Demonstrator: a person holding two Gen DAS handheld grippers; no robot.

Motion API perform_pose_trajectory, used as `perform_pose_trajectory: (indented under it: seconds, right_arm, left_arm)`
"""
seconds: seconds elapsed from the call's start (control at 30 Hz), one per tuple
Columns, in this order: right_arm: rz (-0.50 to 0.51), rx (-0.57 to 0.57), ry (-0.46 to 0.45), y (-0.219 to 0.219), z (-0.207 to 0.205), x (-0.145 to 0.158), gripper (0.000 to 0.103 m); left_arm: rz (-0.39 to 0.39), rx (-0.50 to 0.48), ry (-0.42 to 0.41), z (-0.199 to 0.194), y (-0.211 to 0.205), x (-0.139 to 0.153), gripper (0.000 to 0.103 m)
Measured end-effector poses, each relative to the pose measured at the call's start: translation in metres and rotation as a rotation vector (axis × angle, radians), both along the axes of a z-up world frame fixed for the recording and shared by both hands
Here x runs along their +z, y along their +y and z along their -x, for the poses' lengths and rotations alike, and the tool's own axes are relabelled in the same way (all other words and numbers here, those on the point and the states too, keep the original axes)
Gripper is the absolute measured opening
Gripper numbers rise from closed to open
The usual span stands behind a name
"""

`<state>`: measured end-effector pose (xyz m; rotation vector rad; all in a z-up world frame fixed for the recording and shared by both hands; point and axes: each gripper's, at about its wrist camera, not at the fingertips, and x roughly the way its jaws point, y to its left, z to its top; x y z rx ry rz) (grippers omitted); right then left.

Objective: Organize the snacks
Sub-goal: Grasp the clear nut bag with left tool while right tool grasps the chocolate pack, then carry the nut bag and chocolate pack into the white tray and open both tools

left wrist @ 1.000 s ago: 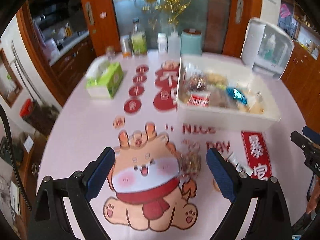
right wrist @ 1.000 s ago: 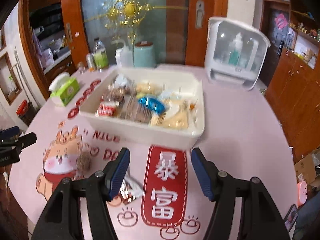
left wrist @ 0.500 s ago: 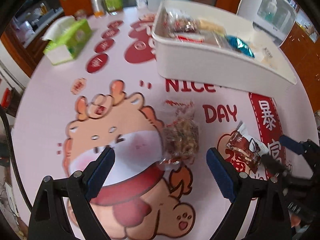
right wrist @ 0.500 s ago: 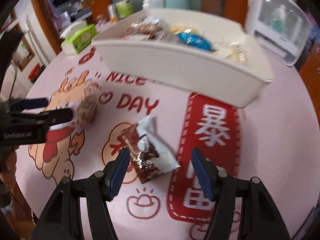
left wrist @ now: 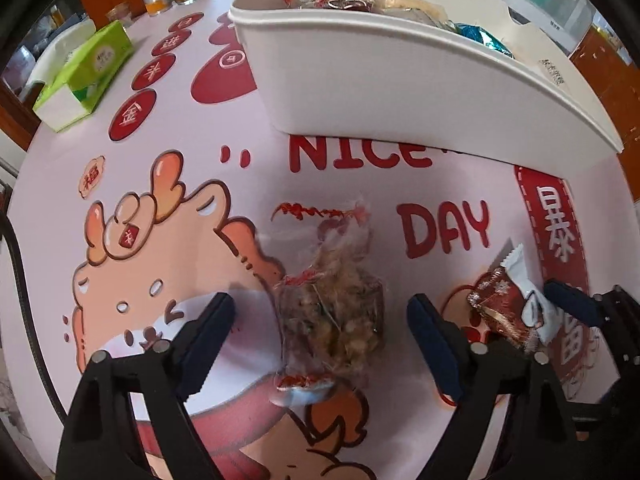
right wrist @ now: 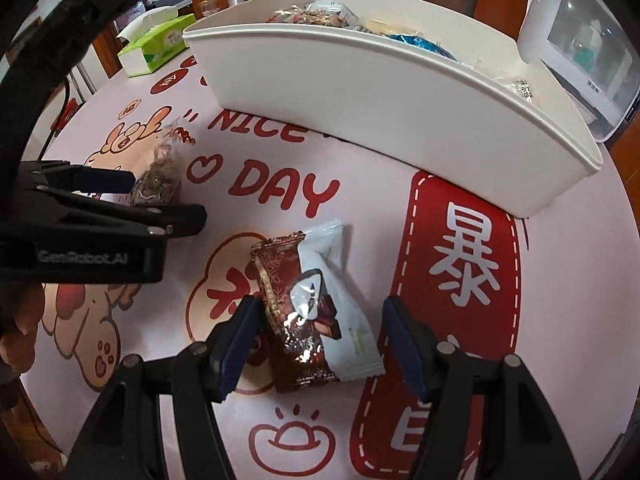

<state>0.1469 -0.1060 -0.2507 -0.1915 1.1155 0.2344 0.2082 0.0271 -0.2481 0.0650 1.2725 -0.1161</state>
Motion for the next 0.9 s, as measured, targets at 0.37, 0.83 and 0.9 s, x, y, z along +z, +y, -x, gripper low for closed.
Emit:
perform_pose_trajectory:
  seconds: [0.37, 0.83, 0.9]
  right_arm:
    - [-0.005, -0.009, 0.006, -0.002, 0.006, 0.005, 0.035]
    - [-0.055, -0.007, 0.042, -0.005, 0.046, 0.011, 0.031]
    - [-0.064, -0.008, 0.041, -0.006, 0.051, 0.014, 0.031]
  left_arm:
    - [0.007, 0.001, -0.003, 0.005, 0.001, 0.008, 0.051]
    - [0.061, 0.049, 0.05, 0.063, 0.01, 0.013, 0.048]
    - [0.07, 0.052, 0.052, 0.072, 0.009, 0.017, 0.048]
